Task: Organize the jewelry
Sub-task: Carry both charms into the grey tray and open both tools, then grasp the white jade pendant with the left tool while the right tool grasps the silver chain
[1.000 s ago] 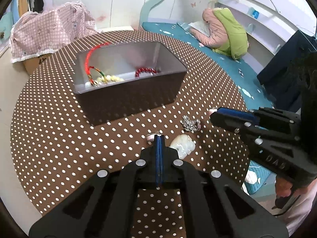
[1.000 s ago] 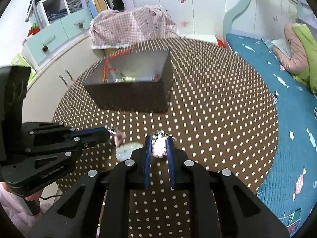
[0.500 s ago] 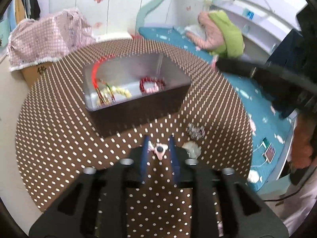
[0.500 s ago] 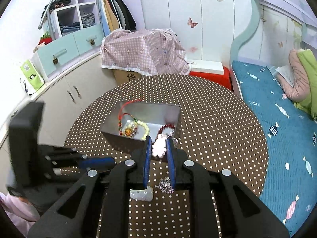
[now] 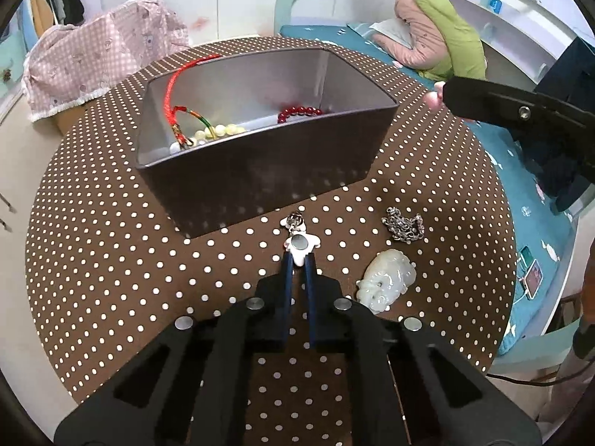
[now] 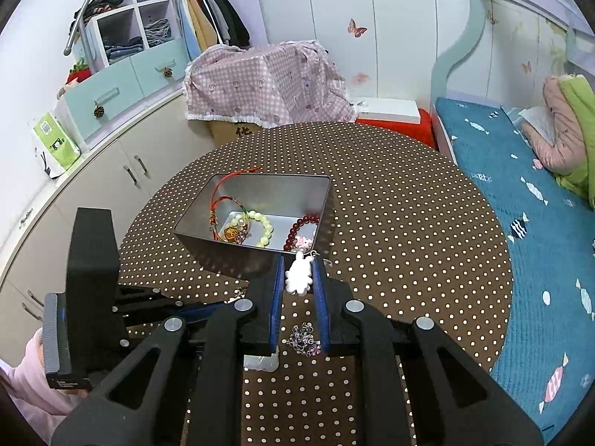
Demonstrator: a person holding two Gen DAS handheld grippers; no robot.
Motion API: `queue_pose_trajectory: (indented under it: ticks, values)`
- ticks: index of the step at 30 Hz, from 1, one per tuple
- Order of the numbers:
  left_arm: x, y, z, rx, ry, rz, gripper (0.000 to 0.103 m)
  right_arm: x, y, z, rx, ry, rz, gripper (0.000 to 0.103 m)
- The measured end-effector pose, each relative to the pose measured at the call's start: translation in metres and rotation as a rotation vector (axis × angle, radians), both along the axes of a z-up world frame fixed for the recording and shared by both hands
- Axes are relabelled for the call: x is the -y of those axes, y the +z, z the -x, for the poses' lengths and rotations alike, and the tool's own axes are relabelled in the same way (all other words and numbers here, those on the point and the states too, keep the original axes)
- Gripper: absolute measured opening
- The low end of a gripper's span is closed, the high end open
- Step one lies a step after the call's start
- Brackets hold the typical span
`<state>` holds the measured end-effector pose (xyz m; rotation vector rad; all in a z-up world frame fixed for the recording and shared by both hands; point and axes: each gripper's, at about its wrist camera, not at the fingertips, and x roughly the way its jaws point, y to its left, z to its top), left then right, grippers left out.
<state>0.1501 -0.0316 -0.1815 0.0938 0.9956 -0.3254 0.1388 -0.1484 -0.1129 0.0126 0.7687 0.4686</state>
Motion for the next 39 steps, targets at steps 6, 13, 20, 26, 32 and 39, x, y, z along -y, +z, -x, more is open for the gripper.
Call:
queue_pose_trajectory:
  ticks: [6, 13, 20, 26, 32, 39]
  values:
    - [-0.010, 0.025, 0.011, 0.059, 0.014, 0.027, 0.006, -0.003, 0.006, -0.006, 0.019, 0.025, 0.000, 0.014]
    - [-0.021, 0.077, 0.015, 0.189, 0.022, 0.059, 0.006, -0.018, 0.017, -0.014, 0.052, 0.052, -0.001, 0.014]
    - [-0.029, 0.102, 0.003, 0.254, 0.061, 0.065, 0.010, -0.036, 0.022, -0.026, 0.073, 0.105, 0.009, 0.015]
    - [-0.032, 0.090, -0.007, 0.205, 0.082, 0.064, 0.031, -0.028, 0.014, -0.030, 0.038, 0.065, 0.015, 0.030]
    - [-0.018, 0.075, 0.004, 0.172, 0.026, 0.075, 0.031, -0.002, 0.005, -0.022, 0.005, -0.004, 0.018, 0.030]
    - [0.019, 0.032, 0.026, 0.047, -0.103, 0.055, 0.039, 0.020, -0.028, -0.007, -0.102, -0.077, 0.030, 0.033]
